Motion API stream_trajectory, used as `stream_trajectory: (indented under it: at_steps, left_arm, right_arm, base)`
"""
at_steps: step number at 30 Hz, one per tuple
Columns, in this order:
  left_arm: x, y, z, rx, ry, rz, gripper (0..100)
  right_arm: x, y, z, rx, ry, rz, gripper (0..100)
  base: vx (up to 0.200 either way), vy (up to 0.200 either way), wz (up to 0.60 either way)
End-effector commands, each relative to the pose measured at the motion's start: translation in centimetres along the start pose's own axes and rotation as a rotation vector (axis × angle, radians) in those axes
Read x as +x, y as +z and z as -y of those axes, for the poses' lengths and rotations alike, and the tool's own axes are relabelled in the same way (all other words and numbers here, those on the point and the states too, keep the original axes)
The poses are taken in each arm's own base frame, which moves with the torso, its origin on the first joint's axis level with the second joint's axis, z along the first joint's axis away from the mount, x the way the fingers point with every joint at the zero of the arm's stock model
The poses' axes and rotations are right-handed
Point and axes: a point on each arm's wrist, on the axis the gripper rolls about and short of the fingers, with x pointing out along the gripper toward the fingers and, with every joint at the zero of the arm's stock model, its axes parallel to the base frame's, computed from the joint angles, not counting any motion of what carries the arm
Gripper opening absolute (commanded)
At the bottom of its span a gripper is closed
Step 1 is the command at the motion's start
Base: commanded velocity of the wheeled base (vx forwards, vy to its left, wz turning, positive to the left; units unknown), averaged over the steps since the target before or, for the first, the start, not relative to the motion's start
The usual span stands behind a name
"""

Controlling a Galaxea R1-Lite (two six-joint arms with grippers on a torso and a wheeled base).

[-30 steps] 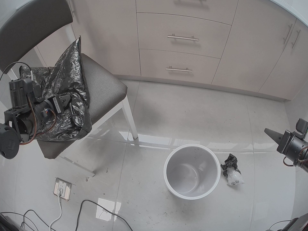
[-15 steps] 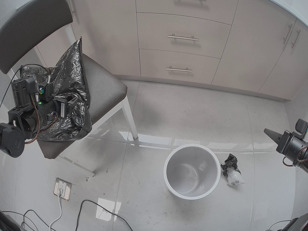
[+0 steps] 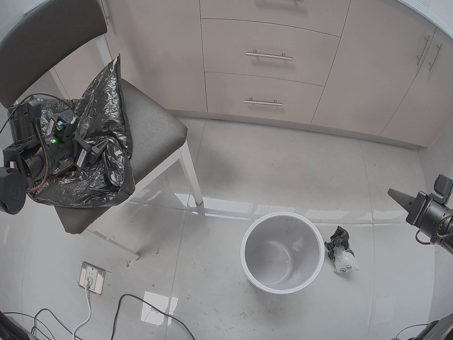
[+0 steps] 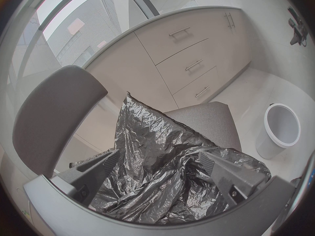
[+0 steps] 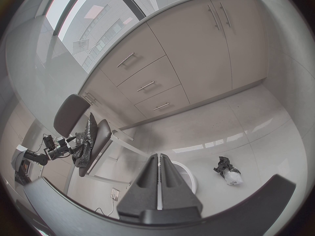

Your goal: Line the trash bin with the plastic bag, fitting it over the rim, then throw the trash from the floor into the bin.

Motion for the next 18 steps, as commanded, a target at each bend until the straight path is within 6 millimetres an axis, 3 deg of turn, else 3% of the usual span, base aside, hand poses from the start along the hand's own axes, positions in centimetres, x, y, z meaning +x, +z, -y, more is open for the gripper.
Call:
stream_trajectory:
  at_steps: [1, 9, 13, 18]
  left_arm:
    - [-0.7, 0.3, -0.3, 0.005, 0.012, 0.01, 100]
    - [-0.5, -1.4, 1.0, 0.144, -0.038, -0.045, 100]
    - [1.0, -2.6, 1.8, 0.234, -0.071, -0.08, 100]
    - [2.4, -2.6, 1.9, 0.252, -0.074, -0.078, 100]
  right_arm:
    - [0.0, 0.0, 0.0, 0.0, 0.0, -0.001, 0]
    - [0.0, 0.0, 0.0, 0.0, 0.0, -0.002, 0]
    - [0.0, 0.0, 0.0, 0.0, 0.001, -0.003, 0]
    - [0.0, 0.0, 0.0, 0.0, 0.002, -0.002, 0]
  base:
    - [0.0, 0.0, 0.0]
    - [0.0, 0.0, 0.0]
    - [0.0, 0.0, 0.0]
    - [0.0, 0.0, 0.0]
